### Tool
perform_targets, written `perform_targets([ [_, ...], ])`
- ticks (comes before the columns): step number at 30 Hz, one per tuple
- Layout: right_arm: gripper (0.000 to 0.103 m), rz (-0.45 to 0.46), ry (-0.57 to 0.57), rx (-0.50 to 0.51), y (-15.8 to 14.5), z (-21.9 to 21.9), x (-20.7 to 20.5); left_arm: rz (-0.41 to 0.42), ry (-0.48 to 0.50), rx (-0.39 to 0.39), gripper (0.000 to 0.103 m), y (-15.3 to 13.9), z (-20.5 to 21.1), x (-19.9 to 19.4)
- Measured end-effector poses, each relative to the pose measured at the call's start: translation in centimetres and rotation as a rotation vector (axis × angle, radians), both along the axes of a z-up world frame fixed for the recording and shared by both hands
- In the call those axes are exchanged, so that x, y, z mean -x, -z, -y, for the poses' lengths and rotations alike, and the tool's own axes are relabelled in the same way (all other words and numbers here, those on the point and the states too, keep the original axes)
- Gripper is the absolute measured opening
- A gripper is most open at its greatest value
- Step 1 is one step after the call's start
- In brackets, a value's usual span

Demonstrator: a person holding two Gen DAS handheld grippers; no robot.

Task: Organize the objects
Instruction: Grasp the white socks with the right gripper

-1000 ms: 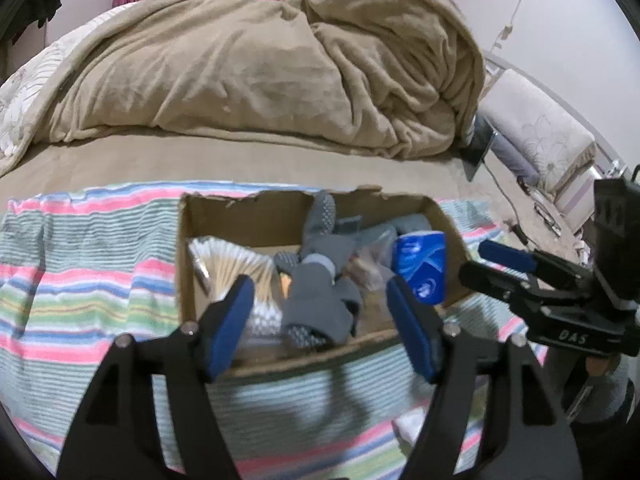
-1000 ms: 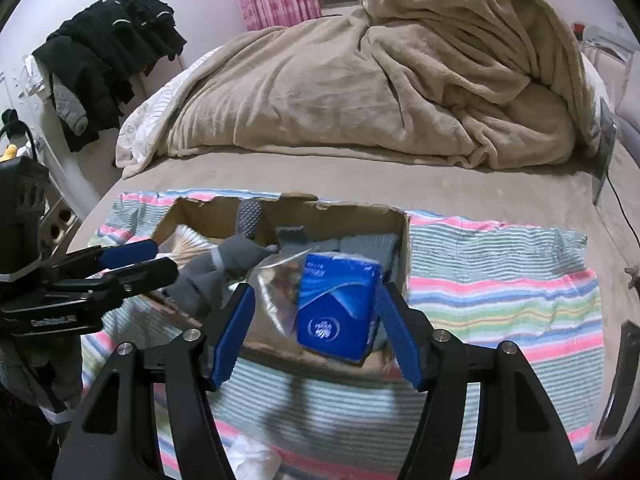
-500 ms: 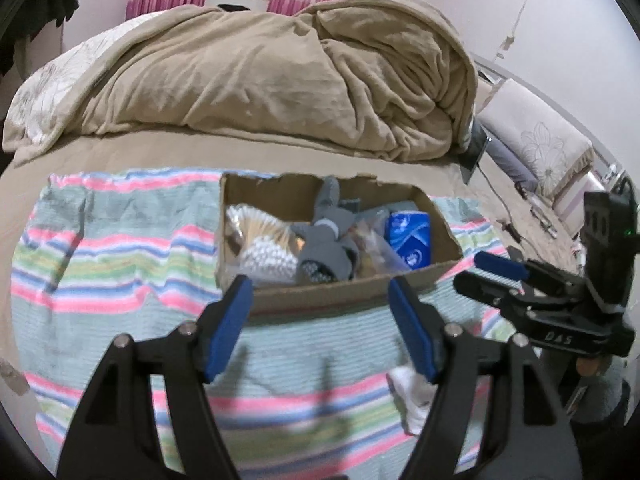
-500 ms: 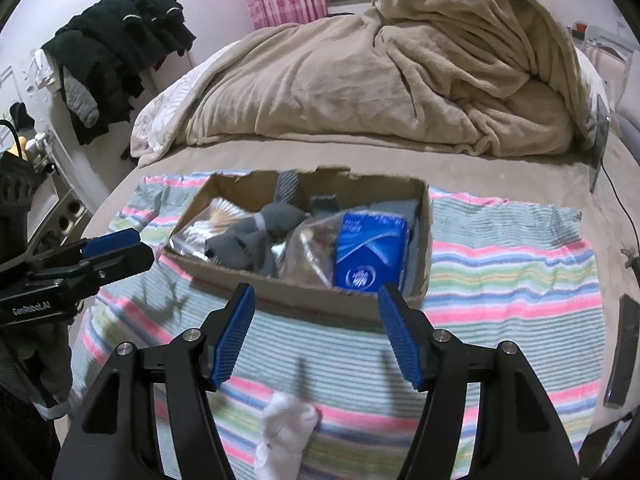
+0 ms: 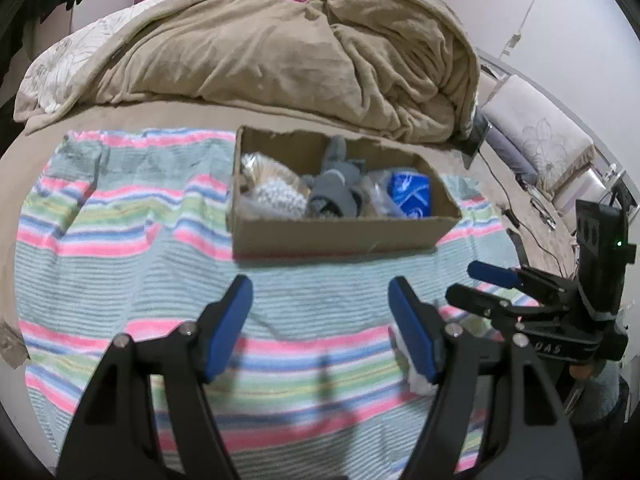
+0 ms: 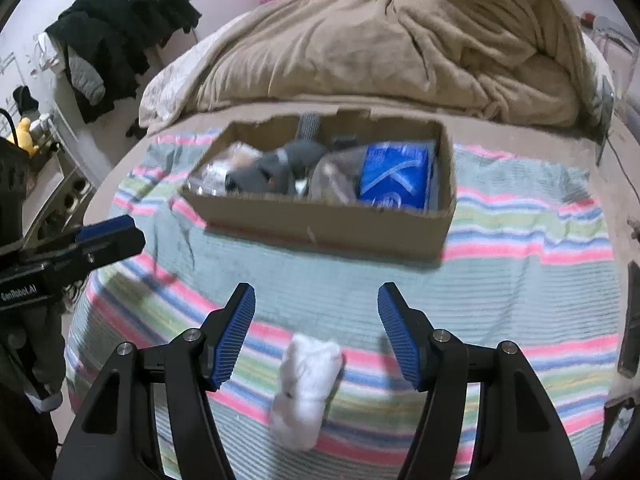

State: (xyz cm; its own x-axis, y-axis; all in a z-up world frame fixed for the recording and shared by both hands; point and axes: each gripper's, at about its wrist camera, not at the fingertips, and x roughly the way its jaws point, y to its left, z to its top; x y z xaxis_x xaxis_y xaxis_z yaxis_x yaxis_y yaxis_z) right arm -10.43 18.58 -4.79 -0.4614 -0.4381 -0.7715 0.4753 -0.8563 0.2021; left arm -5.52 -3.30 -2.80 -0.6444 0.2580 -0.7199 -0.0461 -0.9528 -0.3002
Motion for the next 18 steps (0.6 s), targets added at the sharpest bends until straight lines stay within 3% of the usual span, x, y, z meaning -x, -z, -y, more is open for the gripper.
perform_targets([
  [16,0.067,0.133,-0.029,-0.080,5.3,0.7,-2.5,0.099,-0.006,0.023,0.072,4.1,0.8,-2.0],
  [18,0.060,0.154,-0.045,-0.110,6.2,1.2,-2.6,0.106,-0.006,0.016,0.072,4.5,0.7,-2.1],
])
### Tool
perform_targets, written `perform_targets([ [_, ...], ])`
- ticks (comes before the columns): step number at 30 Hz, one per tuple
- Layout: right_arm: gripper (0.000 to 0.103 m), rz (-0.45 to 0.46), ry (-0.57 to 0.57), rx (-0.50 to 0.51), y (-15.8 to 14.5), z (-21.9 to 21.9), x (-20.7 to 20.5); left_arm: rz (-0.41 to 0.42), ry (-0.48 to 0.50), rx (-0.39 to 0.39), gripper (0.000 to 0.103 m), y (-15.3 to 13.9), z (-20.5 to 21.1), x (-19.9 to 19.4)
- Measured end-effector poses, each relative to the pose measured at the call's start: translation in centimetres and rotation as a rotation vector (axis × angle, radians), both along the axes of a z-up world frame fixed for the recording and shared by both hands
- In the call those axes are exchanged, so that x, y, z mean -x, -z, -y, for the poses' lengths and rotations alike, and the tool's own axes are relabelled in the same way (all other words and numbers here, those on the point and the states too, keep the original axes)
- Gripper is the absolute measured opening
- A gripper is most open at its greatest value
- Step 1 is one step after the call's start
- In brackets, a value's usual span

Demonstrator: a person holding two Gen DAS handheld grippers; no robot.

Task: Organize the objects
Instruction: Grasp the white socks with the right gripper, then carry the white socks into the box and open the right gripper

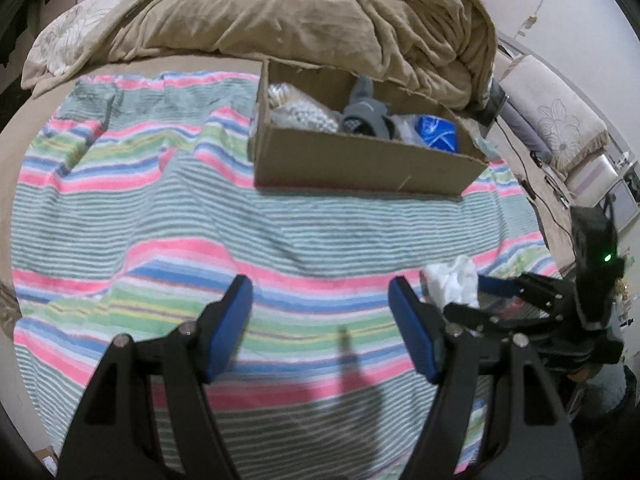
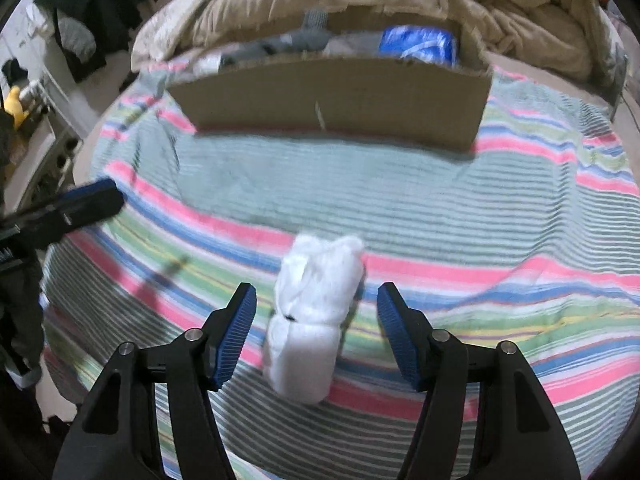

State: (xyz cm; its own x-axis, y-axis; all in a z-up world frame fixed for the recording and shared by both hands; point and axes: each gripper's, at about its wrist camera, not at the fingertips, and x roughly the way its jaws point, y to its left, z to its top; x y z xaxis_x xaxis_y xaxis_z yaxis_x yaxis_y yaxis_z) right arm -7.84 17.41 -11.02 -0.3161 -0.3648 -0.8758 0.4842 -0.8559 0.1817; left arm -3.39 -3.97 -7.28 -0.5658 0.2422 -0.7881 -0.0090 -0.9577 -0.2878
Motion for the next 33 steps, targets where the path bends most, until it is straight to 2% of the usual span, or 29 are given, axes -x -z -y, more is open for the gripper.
perform_targets([
  [1,0.056,0.008,-0.005,-0.012,0.4,0.2,0.0,0.003,0.003,-0.002,0.072,0.1,-0.1,0.0],
  [3,0.041,0.022,-0.013,-0.028,1.1,0.4,-0.1,0.008,0.009,0.000,0.072,0.3,-0.3,0.1],
  [5,0.040,0.021,-0.030,-0.028,1.1,0.6,-0.3,0.007,0.012,0.001,0.072,0.3,-0.3,0.2],
  [14,0.039,-0.007,-0.053,0.000,-0.6,0.7,0.1,-0.002,0.010,0.010,0.072,0.1,0.0,1.1],
  [24,0.039,-0.104,0.007,0.068,-5.3,-0.9,2.9,-0.043,-0.011,0.028,0.072,-1.0,1.3,2.6],
  [33,0.039,-0.137,0.021,0.078,-6.5,-1.0,5.5,-0.077,0.001,0.033,0.072,-1.9,1.3,4.4],
])
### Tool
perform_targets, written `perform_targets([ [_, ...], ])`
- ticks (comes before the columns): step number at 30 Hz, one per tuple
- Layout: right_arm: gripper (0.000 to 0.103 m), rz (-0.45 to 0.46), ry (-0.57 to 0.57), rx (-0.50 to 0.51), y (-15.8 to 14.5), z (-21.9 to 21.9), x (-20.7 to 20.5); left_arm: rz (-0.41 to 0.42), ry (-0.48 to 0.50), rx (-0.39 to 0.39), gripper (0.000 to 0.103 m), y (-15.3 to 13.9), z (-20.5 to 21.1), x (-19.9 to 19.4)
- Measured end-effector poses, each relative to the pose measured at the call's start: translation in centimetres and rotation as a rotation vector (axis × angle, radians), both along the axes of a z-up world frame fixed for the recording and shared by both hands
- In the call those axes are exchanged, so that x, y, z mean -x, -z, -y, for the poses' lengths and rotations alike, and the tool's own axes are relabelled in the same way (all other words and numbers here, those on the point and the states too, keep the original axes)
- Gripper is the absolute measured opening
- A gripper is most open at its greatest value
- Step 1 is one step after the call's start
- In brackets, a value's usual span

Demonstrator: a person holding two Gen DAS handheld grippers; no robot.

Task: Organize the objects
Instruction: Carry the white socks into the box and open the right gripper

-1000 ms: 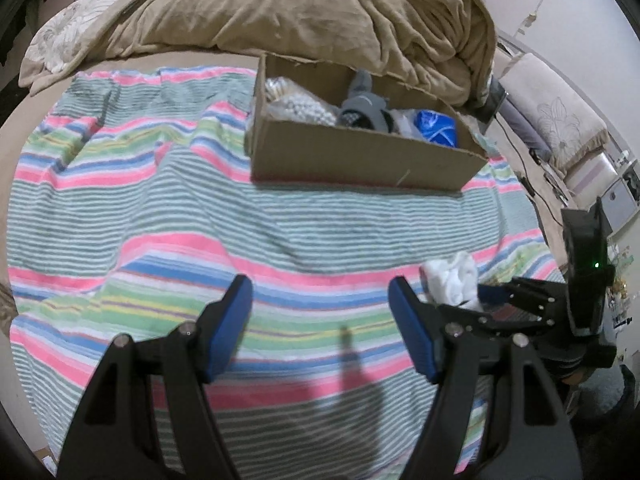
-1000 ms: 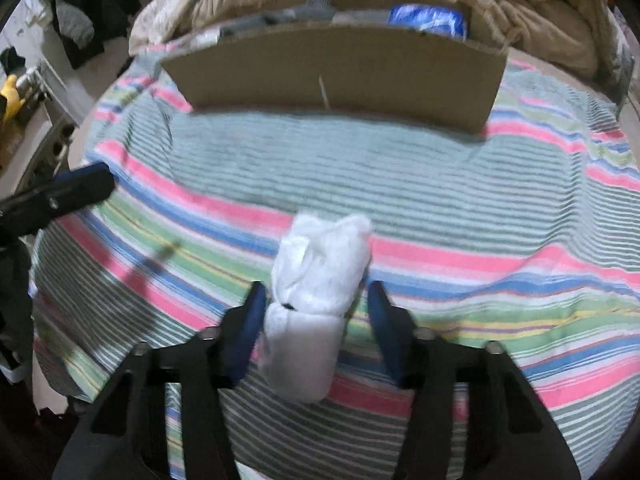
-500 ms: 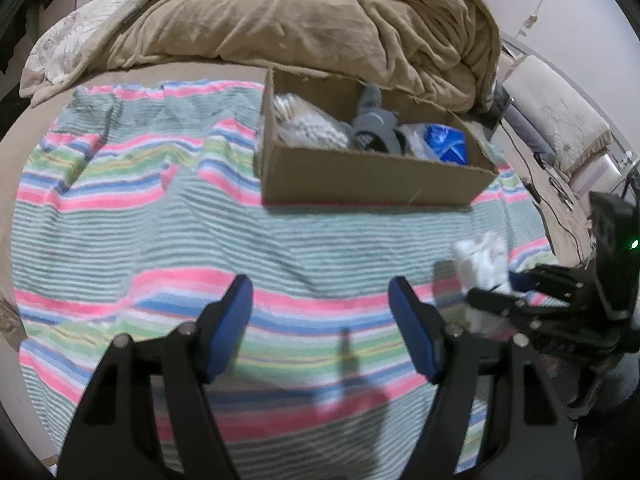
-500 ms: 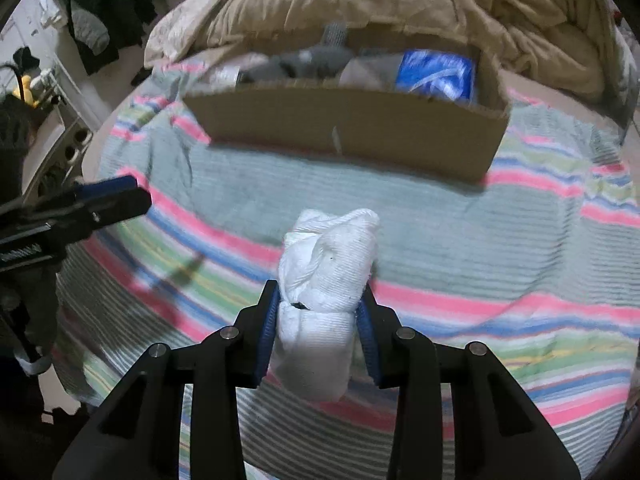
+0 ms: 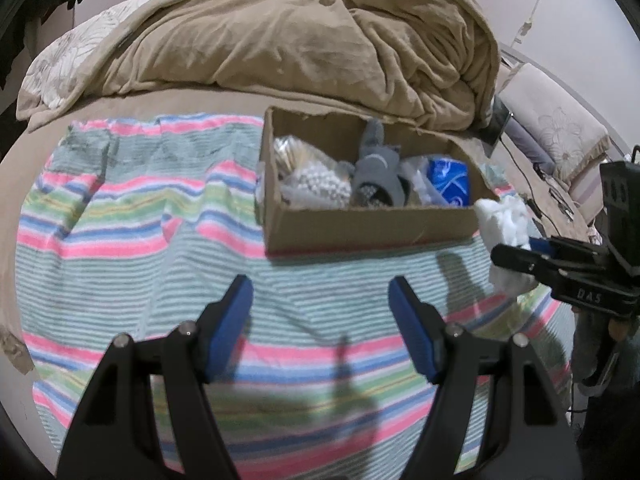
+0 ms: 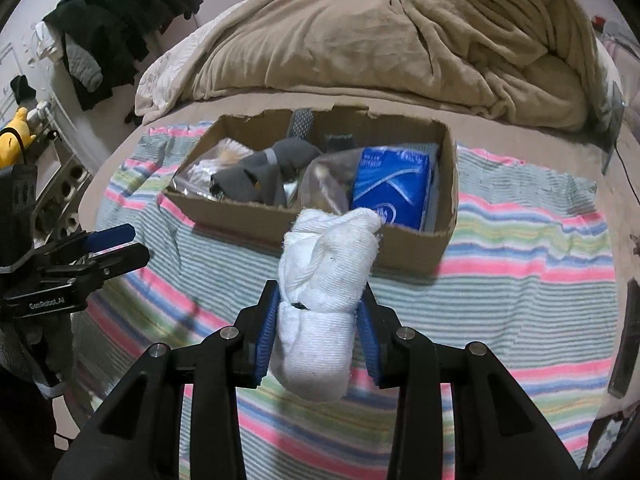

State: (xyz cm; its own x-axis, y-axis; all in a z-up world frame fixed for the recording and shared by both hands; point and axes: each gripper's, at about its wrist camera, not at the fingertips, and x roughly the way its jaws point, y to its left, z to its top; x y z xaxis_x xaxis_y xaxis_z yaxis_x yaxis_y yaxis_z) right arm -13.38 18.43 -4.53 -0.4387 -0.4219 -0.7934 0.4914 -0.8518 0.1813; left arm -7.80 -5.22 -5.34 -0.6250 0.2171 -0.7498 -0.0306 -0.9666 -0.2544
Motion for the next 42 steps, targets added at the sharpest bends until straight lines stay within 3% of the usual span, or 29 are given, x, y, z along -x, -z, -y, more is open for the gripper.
perform_targets([
  [4,0.039,-0.010,0.020,0.027,-0.7,-0.3,1.0,-0.005,0.001,0.004,0.072,0.1,0.0,0.8],
  [7,0.039,-0.023,0.033,0.049,-1.4,-0.5,1.8,-0.022,-0.005,0.050,0.072,-0.1,-0.4,1.3],
  [24,0.039,-0.085,0.073,0.035,-1.6,-0.1,6.8,-0.049,-0.009,0.045,0.072,-0.6,-0.1,4.1],
  [42,0.039,-0.026,0.086,-0.022,2.6,0.7,8.8,-0.030,-0.013,0.031,0.072,0.2,-0.2,5.1],
])
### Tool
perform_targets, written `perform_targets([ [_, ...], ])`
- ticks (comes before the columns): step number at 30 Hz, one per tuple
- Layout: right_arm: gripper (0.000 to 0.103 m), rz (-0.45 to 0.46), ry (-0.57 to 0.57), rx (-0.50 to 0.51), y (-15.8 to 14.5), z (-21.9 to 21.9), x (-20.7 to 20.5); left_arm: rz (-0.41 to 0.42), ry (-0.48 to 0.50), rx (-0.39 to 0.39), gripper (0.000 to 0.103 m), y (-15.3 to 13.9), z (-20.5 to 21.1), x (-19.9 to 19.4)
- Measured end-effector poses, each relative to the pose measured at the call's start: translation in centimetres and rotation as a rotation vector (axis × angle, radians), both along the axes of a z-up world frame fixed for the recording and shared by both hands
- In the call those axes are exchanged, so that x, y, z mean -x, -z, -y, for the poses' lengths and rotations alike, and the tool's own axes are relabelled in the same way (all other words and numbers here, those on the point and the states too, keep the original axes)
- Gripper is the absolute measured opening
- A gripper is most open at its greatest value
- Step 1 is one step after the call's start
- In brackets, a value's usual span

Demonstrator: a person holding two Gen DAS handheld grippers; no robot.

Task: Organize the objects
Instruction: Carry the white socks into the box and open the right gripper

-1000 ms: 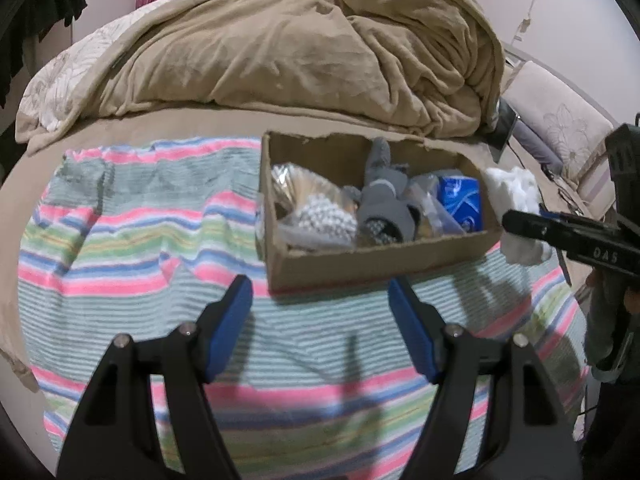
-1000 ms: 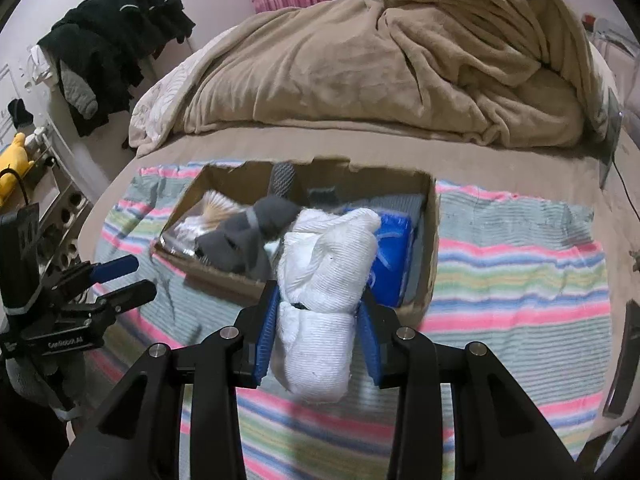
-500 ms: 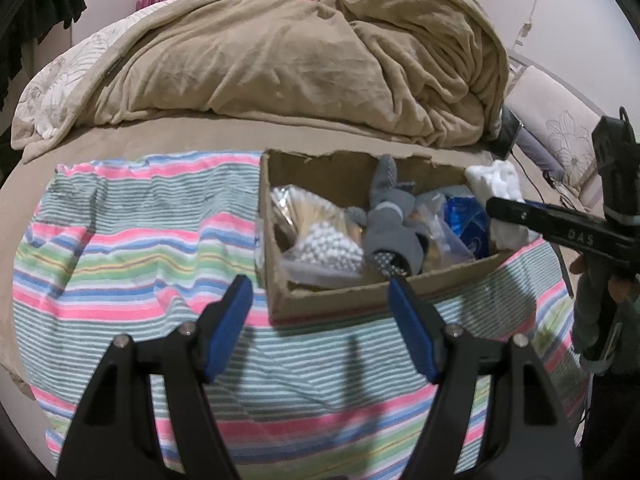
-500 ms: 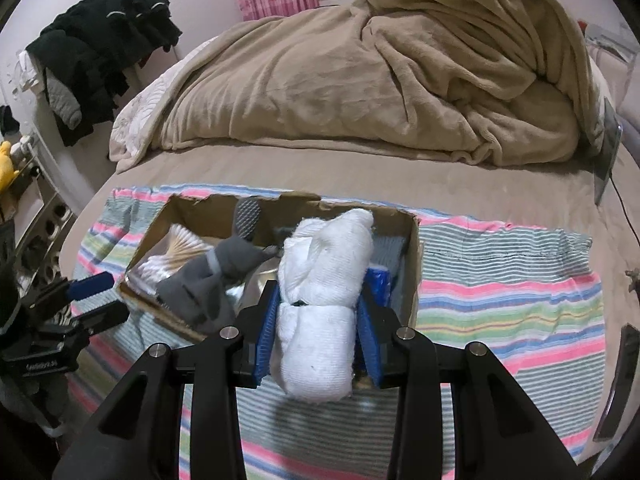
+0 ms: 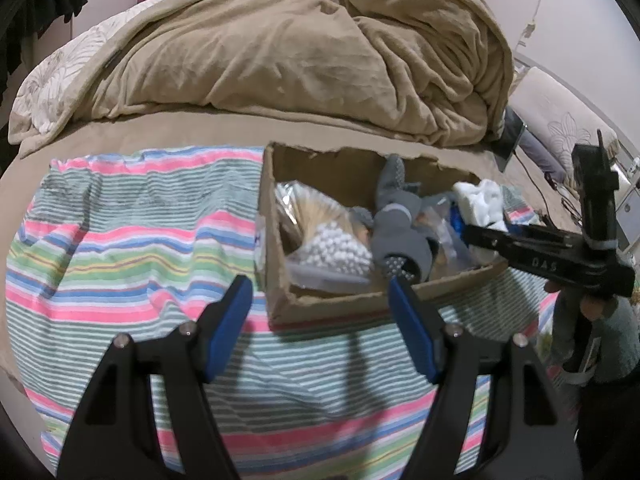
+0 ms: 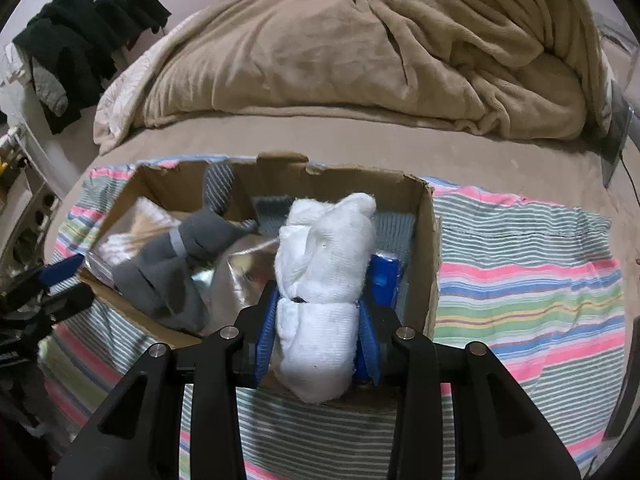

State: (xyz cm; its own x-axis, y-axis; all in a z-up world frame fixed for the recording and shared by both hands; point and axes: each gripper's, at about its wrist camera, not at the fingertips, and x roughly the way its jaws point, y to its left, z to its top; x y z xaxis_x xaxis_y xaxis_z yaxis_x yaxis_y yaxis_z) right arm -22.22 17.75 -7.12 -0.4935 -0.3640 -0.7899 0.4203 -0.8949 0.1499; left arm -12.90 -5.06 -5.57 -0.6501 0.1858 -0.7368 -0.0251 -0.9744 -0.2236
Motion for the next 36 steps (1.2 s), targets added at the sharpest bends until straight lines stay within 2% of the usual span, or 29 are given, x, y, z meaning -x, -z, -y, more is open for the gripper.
perform_targets([
  [8,0.039,-0.008,0.001,-0.018,0.2,0.1,-0.5,-0.003,-0.006,-0.004,0.072,-0.4,0.0,-0.4],
  [10,0.043,-0.004,0.001,-0.009,0.0,0.0,-0.6,-0.008,-0.008,-0.004,0.072,-0.7,0.0,-0.6],
  [12,0.055,-0.003,-0.008,0.011,-0.2,0.0,-0.9,-0.012,-0.012,-0.004,0.072,-0.9,0.0,-0.9],
  [15,0.065,-0.016,-0.016,0.018,-0.8,0.1,-1.5,-0.024,-0.016,-0.009,0.072,-1.5,0.0,-1.5],
  [36,0.066,-0.038,-0.009,0.040,-4.2,-0.5,-6.6,-0.052,-0.016,-0.030,0.072,-4.0,-1.5,-5.9],
])
